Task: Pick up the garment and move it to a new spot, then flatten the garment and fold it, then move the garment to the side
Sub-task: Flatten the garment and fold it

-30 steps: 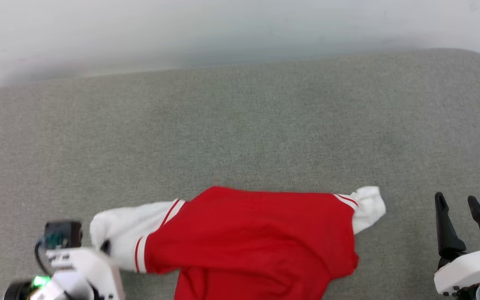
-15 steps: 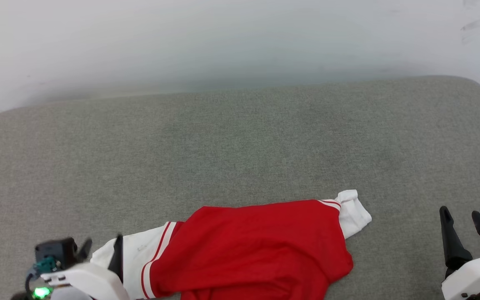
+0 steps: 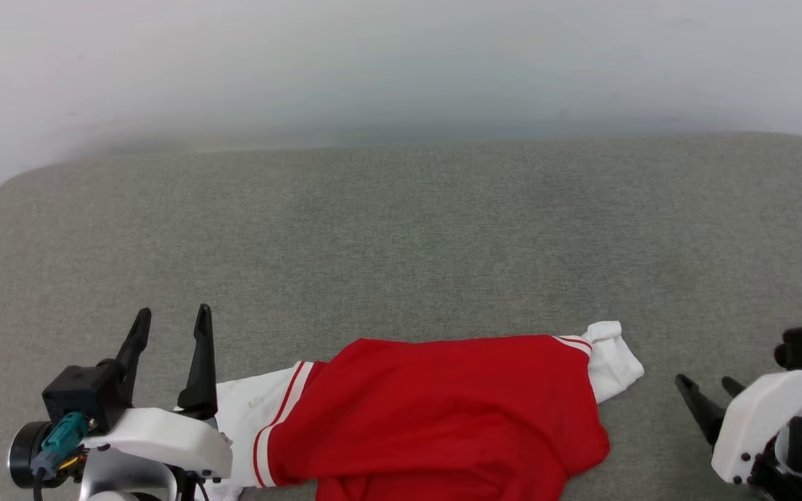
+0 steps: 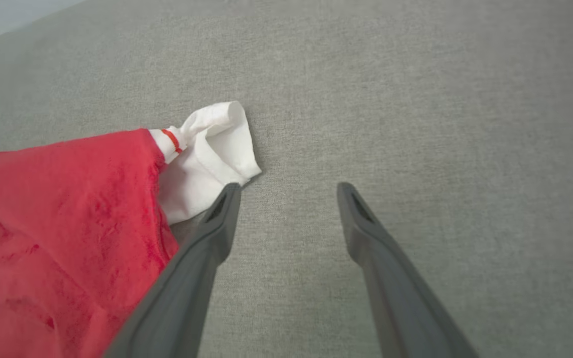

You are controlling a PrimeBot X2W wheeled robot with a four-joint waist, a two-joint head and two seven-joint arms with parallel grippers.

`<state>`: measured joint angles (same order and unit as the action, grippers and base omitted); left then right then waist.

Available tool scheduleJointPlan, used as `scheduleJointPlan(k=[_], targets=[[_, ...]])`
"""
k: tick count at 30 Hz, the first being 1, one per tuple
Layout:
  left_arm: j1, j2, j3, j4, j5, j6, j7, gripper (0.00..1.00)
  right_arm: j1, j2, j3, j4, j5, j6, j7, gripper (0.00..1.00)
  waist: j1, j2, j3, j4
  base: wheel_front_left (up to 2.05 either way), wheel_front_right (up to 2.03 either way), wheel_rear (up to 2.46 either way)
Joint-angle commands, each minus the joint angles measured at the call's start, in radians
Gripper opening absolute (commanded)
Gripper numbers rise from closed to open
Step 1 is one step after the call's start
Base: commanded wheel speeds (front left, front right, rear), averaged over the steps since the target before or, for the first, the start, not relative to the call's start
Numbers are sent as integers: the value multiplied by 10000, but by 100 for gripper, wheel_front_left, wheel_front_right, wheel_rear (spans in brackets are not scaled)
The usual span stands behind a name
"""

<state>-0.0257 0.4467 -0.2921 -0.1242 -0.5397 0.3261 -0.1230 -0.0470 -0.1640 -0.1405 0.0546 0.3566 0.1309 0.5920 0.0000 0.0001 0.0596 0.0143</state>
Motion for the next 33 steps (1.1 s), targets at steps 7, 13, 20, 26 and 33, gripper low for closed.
scheduleJointPlan(k=[7,13,20,26,33], targets=[[-274,-129,-77,-507,156,179,-89,100,-1432,-943,1353,744,577,-3,1939,100,0,-1,685,675,0,0,0],[-537,-224,-112,-438,81,77,-179,100,-2690,-1552,2260,1777,692,-3,2577,100,0,-1,1298,995,0,0,0],[-752,-296,-131,-98,-55,-71,-291,100,-2976,-1658,3350,3552,1161,-5,3422,100,0,-1,1650,1073,0,0,0],[-732,-314,-157,229,-234,-161,-161,100,-2990,-1574,3907,4324,1488,-3,3864,0,0,-1,1543,938,0,0,0],[-836,99,98,846,-968,-475,742,100,-3965,-1796,3232,3667,1315,-6,1719,0,0,-1,1028,620,0,0,0]])
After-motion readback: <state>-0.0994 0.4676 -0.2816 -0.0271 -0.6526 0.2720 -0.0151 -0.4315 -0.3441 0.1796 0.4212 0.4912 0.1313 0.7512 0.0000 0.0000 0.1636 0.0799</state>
